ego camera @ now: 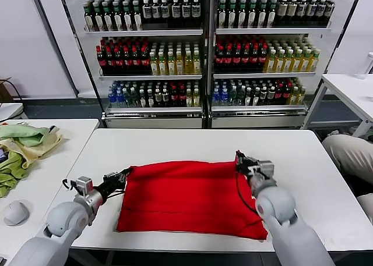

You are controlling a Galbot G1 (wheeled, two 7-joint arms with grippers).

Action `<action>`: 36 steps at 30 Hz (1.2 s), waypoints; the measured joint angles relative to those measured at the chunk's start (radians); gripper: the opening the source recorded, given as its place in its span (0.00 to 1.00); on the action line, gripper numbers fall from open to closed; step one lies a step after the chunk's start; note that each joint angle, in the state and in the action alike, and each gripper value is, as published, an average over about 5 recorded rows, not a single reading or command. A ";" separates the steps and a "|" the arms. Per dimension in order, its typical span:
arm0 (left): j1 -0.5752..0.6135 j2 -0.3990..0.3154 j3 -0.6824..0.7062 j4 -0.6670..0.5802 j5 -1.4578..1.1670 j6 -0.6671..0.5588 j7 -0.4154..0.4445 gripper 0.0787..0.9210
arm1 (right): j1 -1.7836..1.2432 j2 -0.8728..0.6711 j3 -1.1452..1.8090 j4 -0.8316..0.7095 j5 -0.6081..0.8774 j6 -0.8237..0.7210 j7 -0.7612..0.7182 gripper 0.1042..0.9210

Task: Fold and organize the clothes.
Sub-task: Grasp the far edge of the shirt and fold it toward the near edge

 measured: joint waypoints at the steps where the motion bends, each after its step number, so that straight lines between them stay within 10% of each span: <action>1: 0.014 0.002 -0.008 -0.009 0.000 -0.001 0.001 0.01 | -0.023 -0.002 0.005 0.019 -0.004 0.000 -0.001 0.02; 36: 0.257 0.045 -0.152 -0.167 0.066 0.112 0.070 0.01 | -0.333 -0.033 0.051 0.178 -0.121 0.034 -0.016 0.02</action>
